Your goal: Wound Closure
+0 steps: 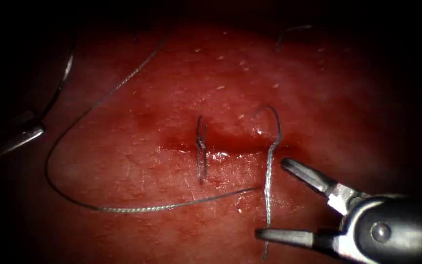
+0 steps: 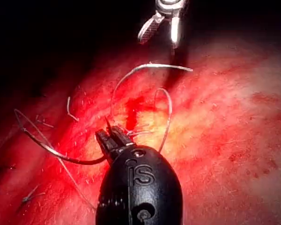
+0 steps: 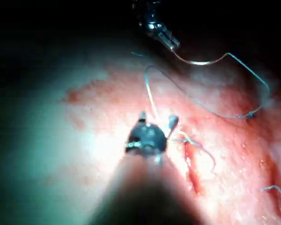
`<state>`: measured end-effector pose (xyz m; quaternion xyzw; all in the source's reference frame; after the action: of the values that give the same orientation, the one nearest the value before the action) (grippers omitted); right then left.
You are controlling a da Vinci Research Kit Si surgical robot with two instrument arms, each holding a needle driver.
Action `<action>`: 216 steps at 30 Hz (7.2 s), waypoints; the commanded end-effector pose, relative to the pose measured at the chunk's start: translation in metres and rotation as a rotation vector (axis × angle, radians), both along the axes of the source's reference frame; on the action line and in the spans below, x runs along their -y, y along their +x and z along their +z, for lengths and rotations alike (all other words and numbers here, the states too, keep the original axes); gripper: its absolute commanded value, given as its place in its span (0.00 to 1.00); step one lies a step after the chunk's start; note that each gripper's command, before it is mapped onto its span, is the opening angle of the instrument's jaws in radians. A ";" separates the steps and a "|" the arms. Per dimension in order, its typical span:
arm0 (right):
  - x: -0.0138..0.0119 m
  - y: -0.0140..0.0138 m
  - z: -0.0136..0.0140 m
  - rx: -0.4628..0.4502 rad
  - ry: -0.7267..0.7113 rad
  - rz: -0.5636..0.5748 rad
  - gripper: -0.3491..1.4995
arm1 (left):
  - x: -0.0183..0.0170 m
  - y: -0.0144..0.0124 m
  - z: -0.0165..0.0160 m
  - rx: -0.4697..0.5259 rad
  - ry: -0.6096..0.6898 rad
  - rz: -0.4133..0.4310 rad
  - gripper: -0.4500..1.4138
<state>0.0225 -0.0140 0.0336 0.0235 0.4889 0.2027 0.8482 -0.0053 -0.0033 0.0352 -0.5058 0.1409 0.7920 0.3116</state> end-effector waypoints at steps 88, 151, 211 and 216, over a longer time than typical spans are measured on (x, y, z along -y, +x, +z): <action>-0.0032 -0.0033 0.0134 -0.151 -0.058 0.065 0.56 | 0.0012 -0.0049 0.0015 0.001 -0.001 0.040 0.00; -0.0082 -0.0016 0.0158 -0.137 -0.107 0.145 0.78 | 0.0013 -0.0048 0.0015 0.001 0.000 0.043 0.00; -0.0137 -0.0022 0.0157 -0.179 0.172 0.253 0.98 | -0.0007 -0.0040 0.0012 0.020 0.003 0.002 0.00; -0.0117 -0.0049 0.0116 -0.217 0.118 0.231 0.98 | -0.0031 0.0010 0.0033 -0.006 0.010 -0.053 0.00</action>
<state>0.0170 -0.0020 0.0445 0.0377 0.5661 0.3199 0.7588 -0.0025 0.0001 0.0387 -0.4932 0.1540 0.7873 0.3366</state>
